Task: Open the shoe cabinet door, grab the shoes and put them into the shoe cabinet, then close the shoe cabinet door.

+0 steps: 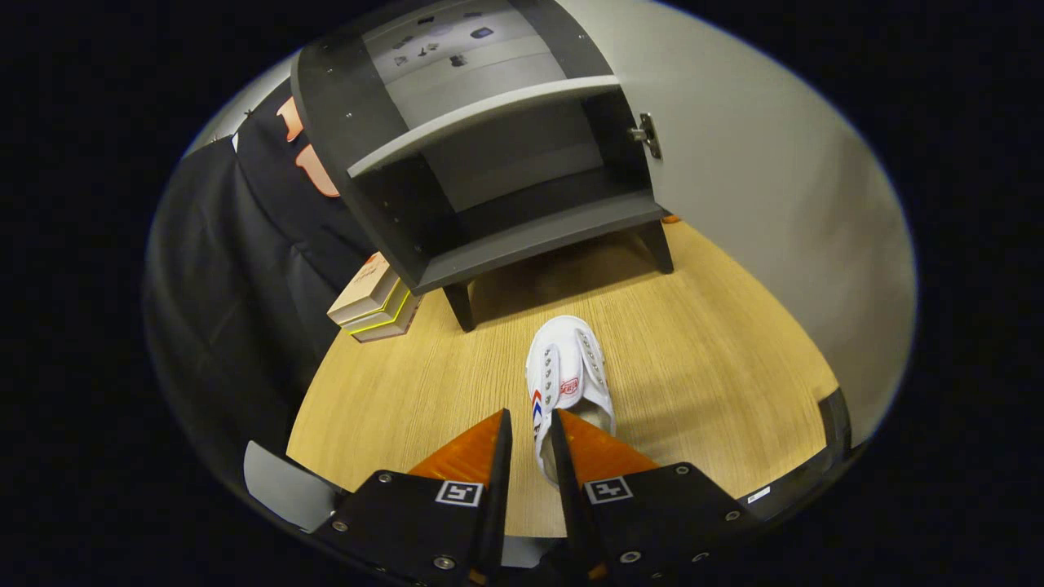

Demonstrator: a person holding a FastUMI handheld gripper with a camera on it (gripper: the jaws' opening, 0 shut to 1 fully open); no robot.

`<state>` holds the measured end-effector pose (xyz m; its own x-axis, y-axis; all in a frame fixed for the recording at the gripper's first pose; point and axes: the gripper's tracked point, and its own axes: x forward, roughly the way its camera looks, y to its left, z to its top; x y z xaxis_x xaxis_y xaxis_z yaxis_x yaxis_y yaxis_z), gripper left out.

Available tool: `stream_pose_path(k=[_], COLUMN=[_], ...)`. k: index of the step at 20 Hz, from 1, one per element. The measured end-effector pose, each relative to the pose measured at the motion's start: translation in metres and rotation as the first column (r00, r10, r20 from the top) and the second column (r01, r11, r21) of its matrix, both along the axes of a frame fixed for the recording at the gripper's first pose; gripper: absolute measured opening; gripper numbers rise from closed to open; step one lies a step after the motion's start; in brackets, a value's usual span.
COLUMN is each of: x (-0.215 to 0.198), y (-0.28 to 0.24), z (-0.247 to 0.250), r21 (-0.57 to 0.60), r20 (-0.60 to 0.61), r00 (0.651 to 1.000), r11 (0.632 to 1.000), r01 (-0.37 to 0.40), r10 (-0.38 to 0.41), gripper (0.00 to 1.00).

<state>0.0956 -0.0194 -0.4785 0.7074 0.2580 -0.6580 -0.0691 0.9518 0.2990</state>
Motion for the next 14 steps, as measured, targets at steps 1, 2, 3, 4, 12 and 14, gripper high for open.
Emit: stream_pose_path(k=[1, 2, 3, 4, 12, 14], x=[0.002, 0.004, 0.006, 0.006, 0.027, 0.036], y=[0.001, 0.002, 0.002, 0.004, 0.012, 0.012], z=[-0.009, -0.019, -0.029, -0.038, -0.070, -0.073], r21=[0.005, 0.008, 0.010, 0.016, 0.047, 0.047], r20=[-0.014, -0.031, -0.049, -0.067, -0.110, -0.101], r00=[1.000, 1.000, 0.999, 0.998, 0.991, 0.990], r11=[1.000, 1.000, 1.000, 1.000, 0.996, 0.994], r01=[0.001, 0.004, 0.008, 0.017, 0.078, 0.099], r10=[-0.001, -0.004, -0.007, -0.016, -0.072, -0.094], gripper=[0.32, 0.31, 0.31, 0.31, 0.32, 0.32])
